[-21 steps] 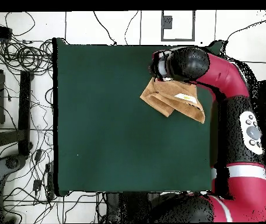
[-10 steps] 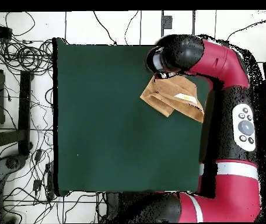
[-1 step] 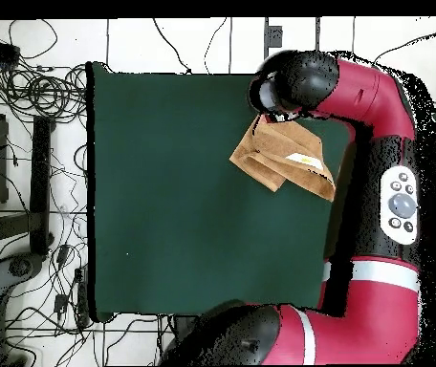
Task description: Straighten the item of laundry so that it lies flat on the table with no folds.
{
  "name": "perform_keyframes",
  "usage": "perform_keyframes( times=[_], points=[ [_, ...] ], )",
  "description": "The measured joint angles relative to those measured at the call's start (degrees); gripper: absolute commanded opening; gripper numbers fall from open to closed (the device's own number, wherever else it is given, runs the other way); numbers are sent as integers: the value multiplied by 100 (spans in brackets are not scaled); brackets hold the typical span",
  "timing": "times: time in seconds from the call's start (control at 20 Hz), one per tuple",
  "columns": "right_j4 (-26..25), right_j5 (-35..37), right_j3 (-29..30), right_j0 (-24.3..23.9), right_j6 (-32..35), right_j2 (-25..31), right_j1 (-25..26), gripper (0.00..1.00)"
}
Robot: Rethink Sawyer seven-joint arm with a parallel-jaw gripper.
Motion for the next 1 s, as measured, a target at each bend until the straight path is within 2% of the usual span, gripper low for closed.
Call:
perform_keyframes(
  times=[0.5, 1.0],
  points=[
    [182, -1, -90, -4, 0, -137, 459, 100],
    [609, -1, 66, 39, 0, -291, 493, 100]
  ],
)
